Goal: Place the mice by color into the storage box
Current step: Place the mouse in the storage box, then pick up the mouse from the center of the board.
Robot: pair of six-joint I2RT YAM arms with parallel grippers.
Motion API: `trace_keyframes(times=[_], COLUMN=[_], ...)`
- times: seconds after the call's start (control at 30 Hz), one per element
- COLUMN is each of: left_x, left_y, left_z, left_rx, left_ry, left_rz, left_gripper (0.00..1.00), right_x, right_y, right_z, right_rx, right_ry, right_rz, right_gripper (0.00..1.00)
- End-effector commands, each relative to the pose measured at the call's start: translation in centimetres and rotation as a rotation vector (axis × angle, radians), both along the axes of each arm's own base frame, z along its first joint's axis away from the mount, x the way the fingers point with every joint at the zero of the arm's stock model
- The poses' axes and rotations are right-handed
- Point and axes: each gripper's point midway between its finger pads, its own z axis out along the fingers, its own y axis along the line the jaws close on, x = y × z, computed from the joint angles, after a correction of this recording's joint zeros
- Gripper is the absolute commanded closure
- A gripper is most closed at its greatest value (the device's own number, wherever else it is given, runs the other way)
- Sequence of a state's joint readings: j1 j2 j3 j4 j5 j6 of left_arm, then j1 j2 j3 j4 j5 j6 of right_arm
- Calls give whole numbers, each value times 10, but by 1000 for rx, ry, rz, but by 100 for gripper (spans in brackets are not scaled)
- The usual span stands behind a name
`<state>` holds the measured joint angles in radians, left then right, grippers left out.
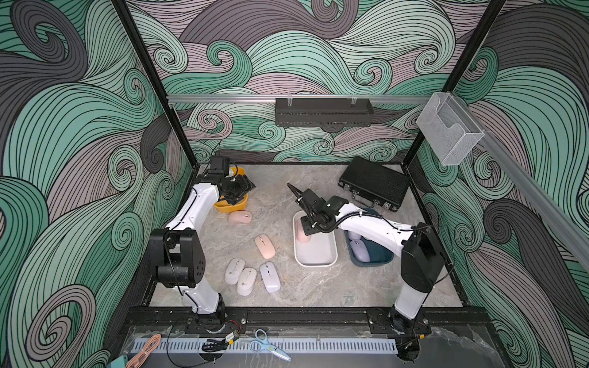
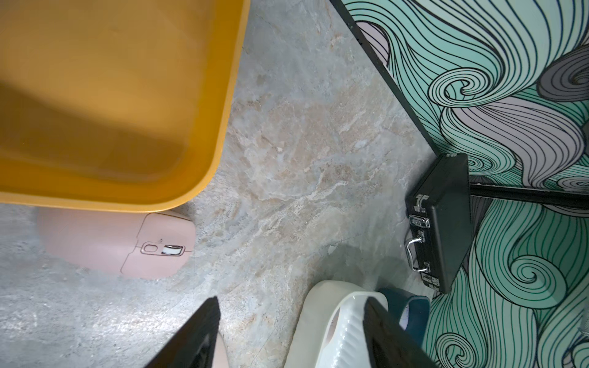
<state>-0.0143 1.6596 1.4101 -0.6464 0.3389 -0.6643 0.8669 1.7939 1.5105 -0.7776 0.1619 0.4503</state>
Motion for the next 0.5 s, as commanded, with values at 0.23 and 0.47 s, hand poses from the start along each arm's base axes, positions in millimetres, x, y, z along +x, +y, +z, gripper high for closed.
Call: trace_keyframes(times=[0.23,0.47], left_x=[1,1], left_y=[87,100], left_z=[12,7], left_rx=[103,85], left_ry=[-5,5], left_rz=[205,247], left_gripper=[29,29], right_x=[-37,-42], right_y=[116,150], right_z=[-8,-47], right_rx=[-37,-64], right_ry=[-36,47], right_rz=[294,346], right_gripper=[19,11])
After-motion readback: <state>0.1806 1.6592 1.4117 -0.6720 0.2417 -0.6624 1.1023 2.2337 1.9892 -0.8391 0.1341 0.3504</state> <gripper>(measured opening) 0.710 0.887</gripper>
